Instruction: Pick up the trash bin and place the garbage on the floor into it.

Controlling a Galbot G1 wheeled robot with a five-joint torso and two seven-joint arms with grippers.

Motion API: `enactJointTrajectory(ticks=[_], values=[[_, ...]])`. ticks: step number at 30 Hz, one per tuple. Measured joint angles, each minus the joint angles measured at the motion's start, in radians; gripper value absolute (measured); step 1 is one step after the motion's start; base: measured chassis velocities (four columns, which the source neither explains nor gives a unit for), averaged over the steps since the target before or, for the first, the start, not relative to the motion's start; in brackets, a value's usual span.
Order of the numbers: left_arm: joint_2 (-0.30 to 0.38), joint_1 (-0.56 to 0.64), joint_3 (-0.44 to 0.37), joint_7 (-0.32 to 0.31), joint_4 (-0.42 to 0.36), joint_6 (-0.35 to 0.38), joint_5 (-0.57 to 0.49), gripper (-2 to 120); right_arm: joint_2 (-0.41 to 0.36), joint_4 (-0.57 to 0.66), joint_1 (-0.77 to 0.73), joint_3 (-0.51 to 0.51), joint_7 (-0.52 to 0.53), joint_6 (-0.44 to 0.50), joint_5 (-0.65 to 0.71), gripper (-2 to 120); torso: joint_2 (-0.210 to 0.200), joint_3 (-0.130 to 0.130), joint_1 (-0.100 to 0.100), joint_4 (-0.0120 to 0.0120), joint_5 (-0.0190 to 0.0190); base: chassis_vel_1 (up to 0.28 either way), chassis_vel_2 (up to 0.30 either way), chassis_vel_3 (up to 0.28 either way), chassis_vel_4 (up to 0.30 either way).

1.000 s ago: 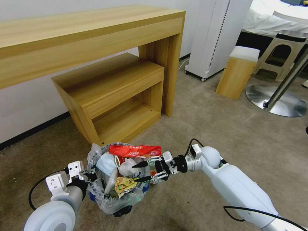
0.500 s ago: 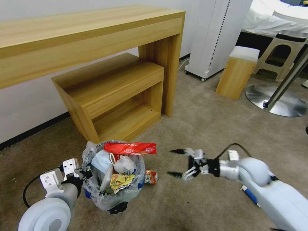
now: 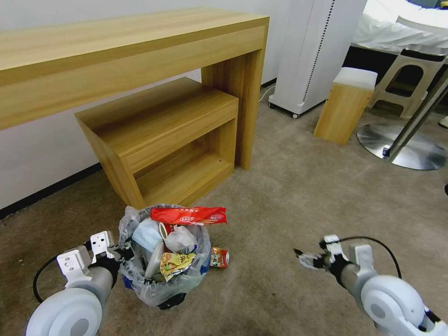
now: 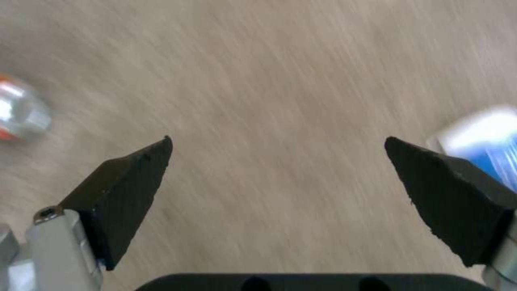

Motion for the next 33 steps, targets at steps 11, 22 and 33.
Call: enactJointTrajectory(ticks=[11,22,33], values=[[0.005,0.01,-0.023,0.01,-0.004,-0.009,-0.015,1,-0.023,-0.143,-0.086,0.12,0.098,-0.101,0.036,100,0.0,0.0,0.0,0.0,0.0,0.0,0.0,0.0,0.0],[0.007,-0.003,-0.024,0.011,0.0,-0.01,-0.017,1,-0.045,-0.254,-0.141,0.174,-0.082,-0.096,-0.189,100,0.0,0.0,0.0,0.0,-0.0001,0.0,0.0,0.0,0.0],[0.005,-0.004,-0.034,0.013,0.0,-0.011,-0.029,1,-0.03,-0.31,-0.186,0.253,-0.192,-0.092,-0.322,100,0.0,0.0,0.0,-0.0001,-0.0004,0.0,0.0,0.0,0.0]])
